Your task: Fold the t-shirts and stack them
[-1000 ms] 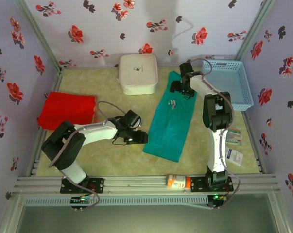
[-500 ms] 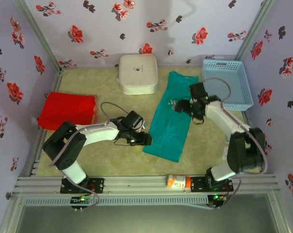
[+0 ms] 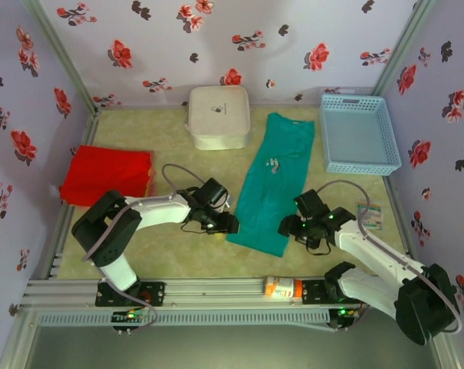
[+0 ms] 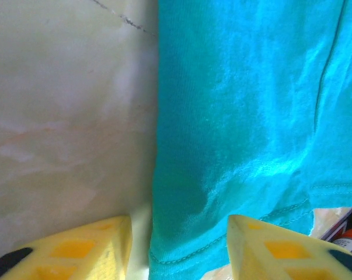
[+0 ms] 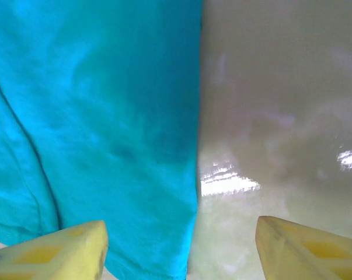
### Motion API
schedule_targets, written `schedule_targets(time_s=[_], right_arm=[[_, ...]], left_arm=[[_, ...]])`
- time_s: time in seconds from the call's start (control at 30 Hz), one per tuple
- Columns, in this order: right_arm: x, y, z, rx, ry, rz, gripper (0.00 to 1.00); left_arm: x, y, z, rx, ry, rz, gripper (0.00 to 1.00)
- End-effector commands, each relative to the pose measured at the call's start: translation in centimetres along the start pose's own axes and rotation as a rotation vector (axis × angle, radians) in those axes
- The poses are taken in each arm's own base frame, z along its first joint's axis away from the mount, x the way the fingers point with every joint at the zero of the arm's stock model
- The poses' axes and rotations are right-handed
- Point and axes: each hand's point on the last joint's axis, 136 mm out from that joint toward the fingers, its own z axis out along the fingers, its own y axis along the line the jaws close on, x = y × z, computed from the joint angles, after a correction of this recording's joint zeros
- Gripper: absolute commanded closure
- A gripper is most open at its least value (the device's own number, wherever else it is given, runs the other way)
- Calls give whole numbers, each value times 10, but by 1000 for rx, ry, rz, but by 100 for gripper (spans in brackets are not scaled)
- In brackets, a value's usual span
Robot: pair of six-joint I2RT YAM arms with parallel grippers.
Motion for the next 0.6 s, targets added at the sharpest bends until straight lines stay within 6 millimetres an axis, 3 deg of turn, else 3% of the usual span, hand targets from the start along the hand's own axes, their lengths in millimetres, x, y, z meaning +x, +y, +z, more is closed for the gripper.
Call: schedule_targets(time_s=[0.0, 0.13, 0.43, 0.57], right_arm=[[13, -2, 9, -25, 24, 90, 34], [20, -9, 14, -16, 29, 102, 38], [19, -39, -3, 98, -39, 127, 40], [21, -45, -6, 122, -42, 134, 41]], left_arm=[[17, 0, 17, 19, 58, -8, 58], [18, -6, 23, 24, 66, -23, 66], [20, -24, 35, 83, 38, -66, 90], [16, -35, 36, 112, 22, -81, 94]])
